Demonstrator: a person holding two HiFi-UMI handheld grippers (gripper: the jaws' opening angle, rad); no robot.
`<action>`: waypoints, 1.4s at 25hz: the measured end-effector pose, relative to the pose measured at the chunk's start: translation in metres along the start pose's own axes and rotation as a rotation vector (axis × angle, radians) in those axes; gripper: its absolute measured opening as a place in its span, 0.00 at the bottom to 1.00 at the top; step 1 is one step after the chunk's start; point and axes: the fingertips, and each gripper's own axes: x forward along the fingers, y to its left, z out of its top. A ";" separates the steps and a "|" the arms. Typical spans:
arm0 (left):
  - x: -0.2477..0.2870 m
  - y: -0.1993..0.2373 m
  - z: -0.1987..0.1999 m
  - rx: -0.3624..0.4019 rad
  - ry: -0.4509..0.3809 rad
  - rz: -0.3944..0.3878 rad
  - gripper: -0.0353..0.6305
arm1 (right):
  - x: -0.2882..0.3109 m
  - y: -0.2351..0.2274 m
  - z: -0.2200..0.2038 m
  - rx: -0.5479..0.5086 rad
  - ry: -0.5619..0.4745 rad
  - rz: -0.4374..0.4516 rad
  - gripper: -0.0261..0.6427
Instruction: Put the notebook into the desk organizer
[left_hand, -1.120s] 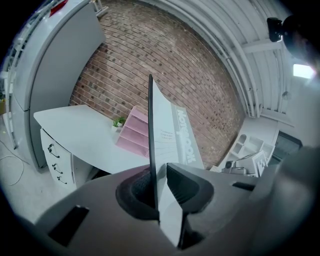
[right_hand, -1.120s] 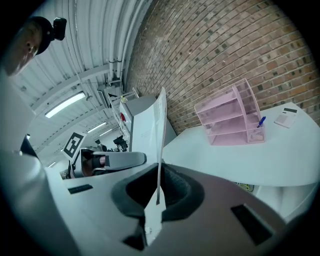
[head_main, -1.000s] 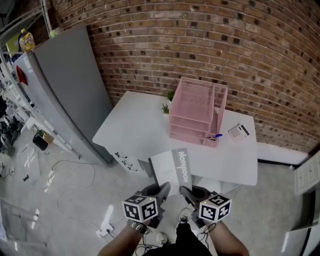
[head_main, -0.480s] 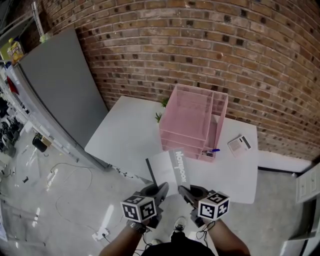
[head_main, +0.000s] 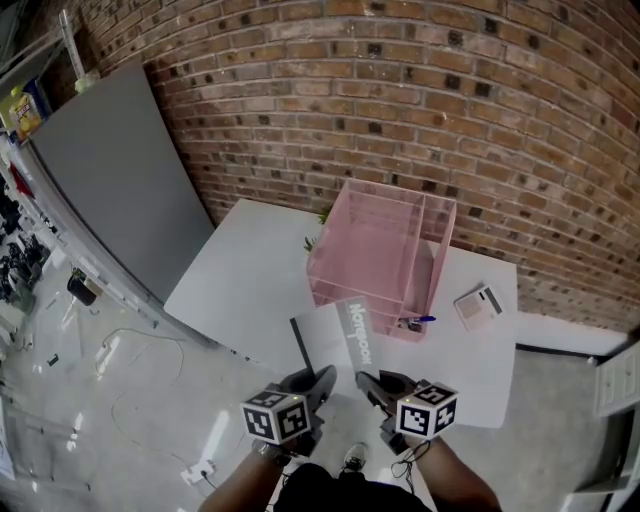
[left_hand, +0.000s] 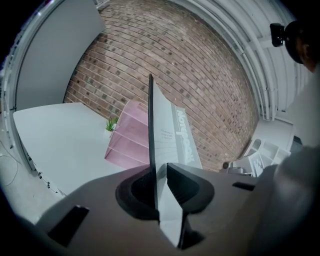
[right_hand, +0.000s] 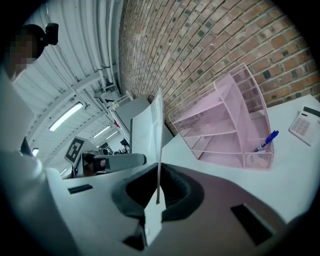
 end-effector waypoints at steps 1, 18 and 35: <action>0.002 0.000 0.000 0.003 0.004 0.000 0.13 | 0.000 -0.002 0.000 0.007 -0.001 0.001 0.06; 0.031 0.026 -0.008 0.041 0.138 -0.079 0.16 | 0.014 -0.030 -0.014 0.138 -0.023 -0.086 0.06; 0.052 0.073 -0.020 0.066 0.342 -0.168 0.24 | 0.042 -0.040 -0.039 0.346 -0.061 -0.201 0.06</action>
